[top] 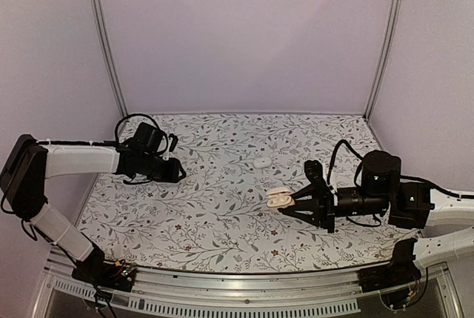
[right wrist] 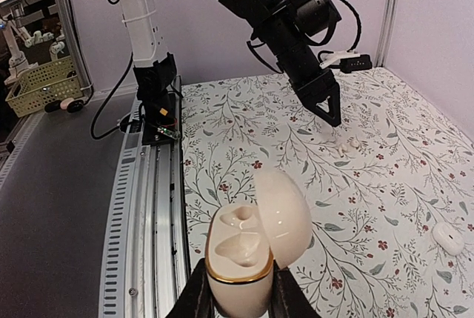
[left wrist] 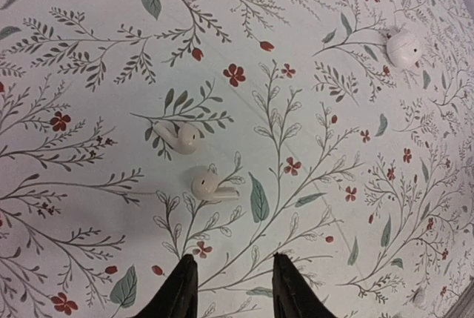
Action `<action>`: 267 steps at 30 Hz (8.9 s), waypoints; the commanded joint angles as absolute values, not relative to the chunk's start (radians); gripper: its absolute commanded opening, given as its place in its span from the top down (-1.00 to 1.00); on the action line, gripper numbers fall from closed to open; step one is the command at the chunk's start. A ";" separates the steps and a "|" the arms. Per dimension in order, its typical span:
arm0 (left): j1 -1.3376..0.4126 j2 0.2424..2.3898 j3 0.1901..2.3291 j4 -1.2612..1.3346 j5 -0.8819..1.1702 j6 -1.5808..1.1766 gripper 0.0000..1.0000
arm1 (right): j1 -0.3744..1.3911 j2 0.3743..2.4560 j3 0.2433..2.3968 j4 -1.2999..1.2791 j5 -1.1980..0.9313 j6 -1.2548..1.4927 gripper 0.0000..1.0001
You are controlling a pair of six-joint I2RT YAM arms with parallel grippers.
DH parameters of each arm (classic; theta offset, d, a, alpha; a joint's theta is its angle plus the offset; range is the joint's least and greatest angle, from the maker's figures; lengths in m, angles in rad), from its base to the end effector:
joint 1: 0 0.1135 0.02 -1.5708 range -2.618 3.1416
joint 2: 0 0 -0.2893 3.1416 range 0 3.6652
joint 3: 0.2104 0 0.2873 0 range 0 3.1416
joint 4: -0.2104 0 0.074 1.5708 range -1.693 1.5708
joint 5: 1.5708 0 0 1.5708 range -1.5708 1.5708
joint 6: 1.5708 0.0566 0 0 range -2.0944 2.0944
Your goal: Insert the wireless bluetooth earbuds into the charging case
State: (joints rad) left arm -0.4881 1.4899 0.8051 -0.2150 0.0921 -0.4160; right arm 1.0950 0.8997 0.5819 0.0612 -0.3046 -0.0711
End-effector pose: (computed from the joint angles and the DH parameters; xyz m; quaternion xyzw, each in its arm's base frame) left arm 0.2919 -0.1609 0.1685 0.0491 0.9421 -0.1828 0.2769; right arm 0.0992 0.2296 0.2768 -0.5082 0.6023 0.4005 0.4675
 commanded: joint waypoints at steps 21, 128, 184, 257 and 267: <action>-0.486 1.787 0.996 -0.246 0.013 -0.318 0.59 | 1.100 0.946 0.597 0.076 -0.296 -0.074 1.00; -0.550 1.891 1.040 -0.088 -0.017 -0.446 0.51 | 1.098 0.996 0.566 0.127 -0.265 -0.059 1.00; -0.673 2.058 1.306 -0.471 -0.211 -0.413 0.55 | 1.098 1.006 0.578 0.110 -0.268 -0.069 1.00; -0.751 1.991 1.340 -0.568 -0.178 -0.333 0.77 | 1.098 1.012 0.579 0.110 -0.264 -0.069 1.00; -0.747 1.889 1.271 -0.458 -0.160 -0.313 0.81 | 1.097 1.013 0.566 0.136 -0.227 -0.057 1.00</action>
State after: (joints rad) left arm -0.7471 1.9533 1.3056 -0.5365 -0.1684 -0.3328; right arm 1.0950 1.0164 0.5755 0.1127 -0.2600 -0.0666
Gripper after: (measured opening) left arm 0.139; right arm 0.204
